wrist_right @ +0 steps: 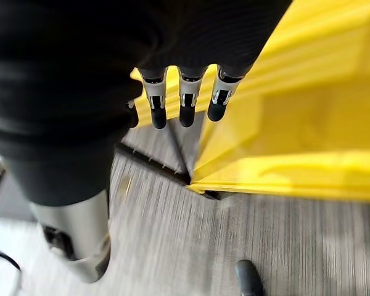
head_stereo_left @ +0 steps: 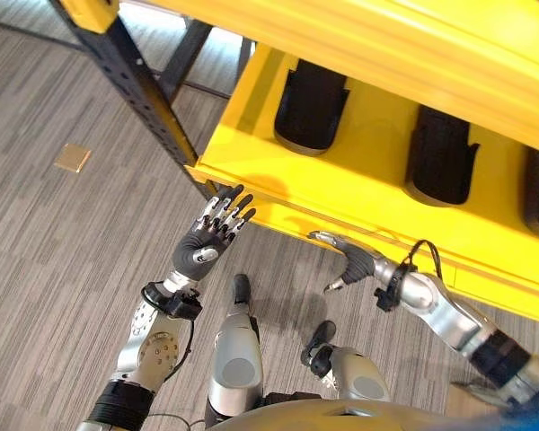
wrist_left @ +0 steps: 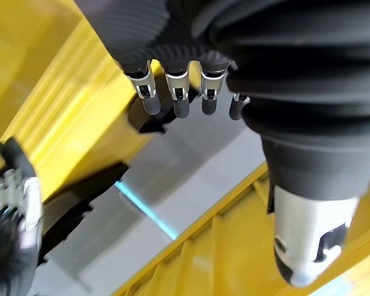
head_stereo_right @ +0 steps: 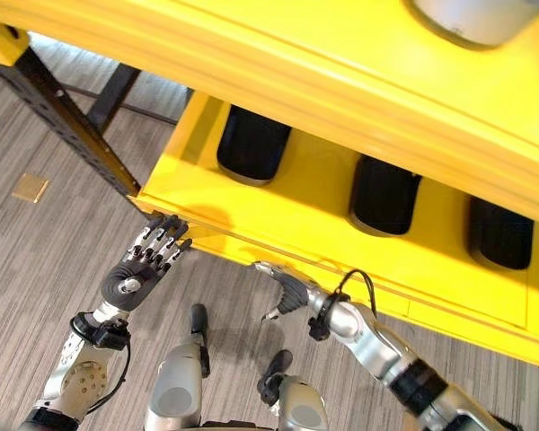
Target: Move parts from the plastic box to the shelf.
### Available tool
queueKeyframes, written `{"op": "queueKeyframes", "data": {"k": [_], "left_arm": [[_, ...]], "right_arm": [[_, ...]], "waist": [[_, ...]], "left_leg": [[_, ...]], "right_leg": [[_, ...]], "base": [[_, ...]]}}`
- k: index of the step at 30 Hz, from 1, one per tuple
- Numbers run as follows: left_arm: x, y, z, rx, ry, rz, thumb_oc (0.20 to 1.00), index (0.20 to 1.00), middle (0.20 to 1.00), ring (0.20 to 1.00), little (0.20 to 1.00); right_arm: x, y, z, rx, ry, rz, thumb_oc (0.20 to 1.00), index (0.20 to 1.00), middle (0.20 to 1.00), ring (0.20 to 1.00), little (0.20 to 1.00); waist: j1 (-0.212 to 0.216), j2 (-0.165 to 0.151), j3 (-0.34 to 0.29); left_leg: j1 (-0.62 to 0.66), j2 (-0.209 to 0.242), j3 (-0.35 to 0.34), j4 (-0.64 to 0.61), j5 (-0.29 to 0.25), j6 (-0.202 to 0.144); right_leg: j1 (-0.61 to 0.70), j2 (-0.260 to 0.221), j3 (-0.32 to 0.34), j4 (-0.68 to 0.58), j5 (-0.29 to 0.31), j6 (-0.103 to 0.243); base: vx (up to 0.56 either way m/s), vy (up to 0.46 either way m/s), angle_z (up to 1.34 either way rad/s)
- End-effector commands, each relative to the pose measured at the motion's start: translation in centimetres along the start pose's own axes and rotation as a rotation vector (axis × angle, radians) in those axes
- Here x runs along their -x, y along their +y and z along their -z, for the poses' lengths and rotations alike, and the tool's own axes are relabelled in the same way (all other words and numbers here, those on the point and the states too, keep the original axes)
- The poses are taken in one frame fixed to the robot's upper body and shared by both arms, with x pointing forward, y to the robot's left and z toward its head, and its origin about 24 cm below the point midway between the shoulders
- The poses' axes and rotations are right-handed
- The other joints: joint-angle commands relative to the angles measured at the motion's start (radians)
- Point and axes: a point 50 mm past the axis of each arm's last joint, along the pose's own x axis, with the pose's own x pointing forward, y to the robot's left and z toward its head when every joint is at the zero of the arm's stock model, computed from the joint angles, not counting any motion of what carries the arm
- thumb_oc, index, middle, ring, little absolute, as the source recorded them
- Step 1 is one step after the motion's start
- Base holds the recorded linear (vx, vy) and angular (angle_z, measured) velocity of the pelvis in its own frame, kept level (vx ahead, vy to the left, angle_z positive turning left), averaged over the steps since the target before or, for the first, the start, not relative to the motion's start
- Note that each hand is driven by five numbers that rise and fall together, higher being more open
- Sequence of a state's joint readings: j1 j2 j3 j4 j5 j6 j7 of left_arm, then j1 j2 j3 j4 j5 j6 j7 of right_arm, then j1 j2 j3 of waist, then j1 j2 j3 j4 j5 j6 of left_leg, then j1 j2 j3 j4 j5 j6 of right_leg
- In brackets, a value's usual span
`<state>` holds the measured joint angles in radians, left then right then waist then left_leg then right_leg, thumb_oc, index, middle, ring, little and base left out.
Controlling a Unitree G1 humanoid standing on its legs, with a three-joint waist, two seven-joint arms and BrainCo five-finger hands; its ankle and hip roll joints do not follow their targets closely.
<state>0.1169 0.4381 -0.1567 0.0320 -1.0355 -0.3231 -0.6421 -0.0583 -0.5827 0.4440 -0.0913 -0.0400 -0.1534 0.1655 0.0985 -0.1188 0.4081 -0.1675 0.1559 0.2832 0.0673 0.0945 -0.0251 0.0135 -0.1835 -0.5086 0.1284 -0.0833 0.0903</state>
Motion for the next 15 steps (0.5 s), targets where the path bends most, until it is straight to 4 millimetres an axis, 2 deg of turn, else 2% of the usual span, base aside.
{"op": "queueKeyframes", "data": {"k": [1, 4, 5, 8, 9, 11, 15], "left_arm": [[-0.4, -1.3, 0.5, -0.025, -0.028, 0.004, 1.000, 1.000, 1.000, 1.000, 1.000], [0.0, -1.3, 1.1, -0.022, -0.015, -0.026, 1.000, 1.000, 1.000, 1.000, 1.000], [0.7, -1.2, 1.3, -0.028, -0.034, -0.066, 1.000, 1.000, 1.000, 1.000, 1.000], [1.7, -1.0, 1.3, -0.020, -0.057, -0.106, 1.000, 1.000, 1.000, 1.000, 1.000], [2.6, -0.6, 1.3, -0.012, -0.065, -0.129, 1.000, 1.000, 1.000, 1.000, 1.000], [3.3, -0.3, 1.2, -0.020, -0.072, -0.144, 1.000, 1.000, 1.000, 1.000, 1.000], [4.1, 0.4, 0.5, -0.045, -0.082, -0.182, 1.000, 1.000, 1.000, 1.000, 1.000]], "right_arm": [[-0.8, -3.4, -3.9, -0.129, -0.317, 0.195, 1.000, 1.000, 1.000, 1.000, 1.000], [0.4, -4.3, -3.5, -0.188, -0.331, 0.351, 1.000, 1.000, 1.000, 1.000, 1.000], [1.7, -4.5, -2.6, -0.203, -0.304, 0.442, 1.000, 1.000, 1.000, 1.000, 1.000], [3.2, -4.4, -0.6, -0.255, -0.204, 0.528, 1.000, 1.000, 1.000, 1.000, 1.000], [4.1, -4.3, 0.7, -0.247, -0.148, 0.557, 1.000, 1.000, 1.000, 1.000, 1.000], [5.1, -4.5, 1.2, -0.226, -0.127, 0.601, 1.000, 1.000, 1.000, 1.000, 1.000], [6.8, -5.6, 3.1, -0.304, -0.034, 0.753, 1.000, 1.000, 1.000, 1.000, 1.000]], "waist": [[-0.015, 0.046, -0.071], [-0.042, 0.055, -0.092], [-0.068, 0.065, -0.112], [-0.096, 0.074, -0.133], [-0.108, 0.081, -0.145], [-0.117, 0.083, -0.154], [-0.134, 0.087, -0.172]], "left_leg": [[0.104, 0.036, 0.123, -0.040, -0.036, -0.044], [0.120, 0.032, 0.129, -0.039, -0.043, -0.040], [0.135, 0.031, 0.138, -0.039, -0.048, -0.039], [0.154, 0.030, 0.152, -0.040, -0.056, -0.037], [0.171, 0.025, 0.157, -0.045, -0.060, -0.034], [0.182, 0.023, 0.165, -0.049, -0.063, -0.032], [0.206, 0.015, 0.168, -0.056, -0.073, -0.027]], "right_leg": [[-0.059, -0.011, 0.079, 0.038, 0.038, 0.056], [-0.052, -0.014, 0.097, 0.027, 0.042, 0.059], [-0.047, -0.020, 0.112, 0.018, 0.048, 0.062], [-0.038, -0.028, 0.128, 0.002, 0.058, 0.066], [-0.029, -0.031, 0.137, -0.010, 0.065, 0.068], [-0.023, -0.030, 0.142, -0.017, 0.069, 0.070], [-0.006, -0.031, 0.153, -0.038, 0.078, 0.073]], "base": [[-0.01, 0.058, -0.48], [0.00, 0.078, -0.30], [0.02, 0.129, -0.33], [0.02, 0.070, -0.38], [0.03, 0.014, -0.43], [0.02, -0.011, -0.28], [0.01, -0.033, -0.14]]}}
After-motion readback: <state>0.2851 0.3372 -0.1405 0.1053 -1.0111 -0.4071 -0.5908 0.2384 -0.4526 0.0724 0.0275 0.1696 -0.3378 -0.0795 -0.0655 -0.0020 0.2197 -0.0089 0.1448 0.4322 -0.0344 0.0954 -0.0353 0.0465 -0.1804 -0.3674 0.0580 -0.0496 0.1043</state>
